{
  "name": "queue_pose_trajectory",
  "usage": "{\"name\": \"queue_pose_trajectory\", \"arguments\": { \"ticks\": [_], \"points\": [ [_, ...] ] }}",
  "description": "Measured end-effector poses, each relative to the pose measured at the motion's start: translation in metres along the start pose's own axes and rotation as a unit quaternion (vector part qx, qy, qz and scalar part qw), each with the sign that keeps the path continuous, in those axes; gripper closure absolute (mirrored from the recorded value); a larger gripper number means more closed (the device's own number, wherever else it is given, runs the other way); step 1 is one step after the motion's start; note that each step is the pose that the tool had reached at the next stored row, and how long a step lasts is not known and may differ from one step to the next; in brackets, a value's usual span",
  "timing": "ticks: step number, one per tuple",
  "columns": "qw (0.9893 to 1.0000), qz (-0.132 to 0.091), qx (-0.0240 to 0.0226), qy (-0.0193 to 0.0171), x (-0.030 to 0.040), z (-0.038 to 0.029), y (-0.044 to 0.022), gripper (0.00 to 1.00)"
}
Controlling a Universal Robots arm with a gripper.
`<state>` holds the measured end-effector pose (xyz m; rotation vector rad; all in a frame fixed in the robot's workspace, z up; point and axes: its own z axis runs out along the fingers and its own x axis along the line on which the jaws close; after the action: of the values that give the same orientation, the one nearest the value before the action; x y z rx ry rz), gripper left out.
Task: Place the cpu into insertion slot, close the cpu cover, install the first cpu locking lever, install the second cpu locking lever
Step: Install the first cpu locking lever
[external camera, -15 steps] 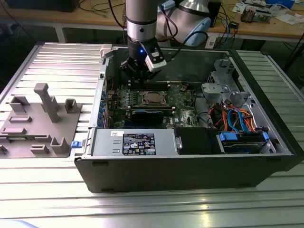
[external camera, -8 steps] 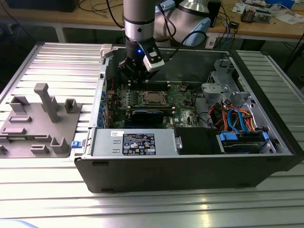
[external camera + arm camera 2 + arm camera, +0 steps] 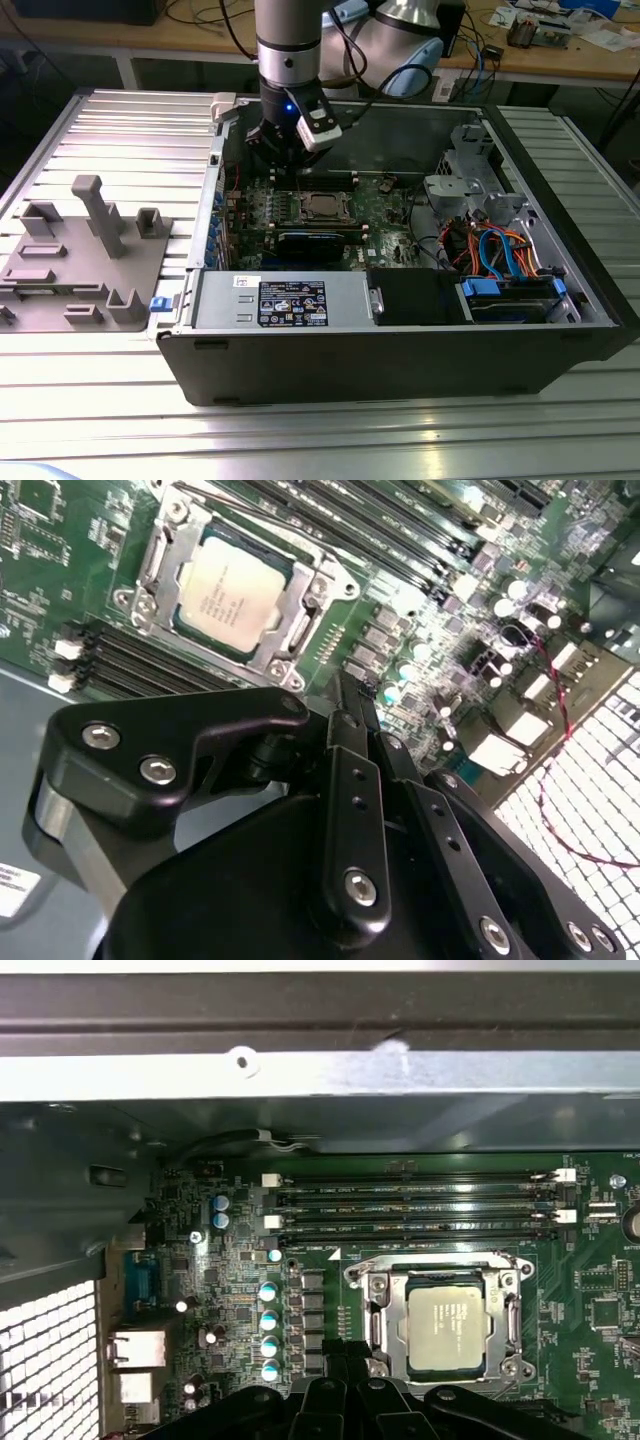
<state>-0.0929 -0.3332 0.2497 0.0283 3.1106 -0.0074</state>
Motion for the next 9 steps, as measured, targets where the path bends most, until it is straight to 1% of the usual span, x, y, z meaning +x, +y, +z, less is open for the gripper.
{"name": "queue_pose_trajectory", "arguments": {
  "ticks": [2,3,4,7,8,9],
  "points": [
    [1.0000,-0.004,-0.0001,-0.0001,0.0018,0.0000,0.0000,0.89],
    [0.9999,-0.014,-0.0004,-0.0002,0.0018,0.0000,0.0000,0.89],
    [0.9998,-0.019,-0.0006,-0.0002,0.0020,-0.0001,0.0000,0.89],
    [0.9998,-0.020,-0.0006,-0.0002,0.0027,-0.0001,0.0010,0.89],
    [0.9998,-0.020,-0.0006,-0.0002,0.0030,-0.0001,0.0019,0.89],
    [0.9998,-0.020,-0.0006,-0.0002,0.0032,-0.0004,0.0045,0.89]
  ]
}}
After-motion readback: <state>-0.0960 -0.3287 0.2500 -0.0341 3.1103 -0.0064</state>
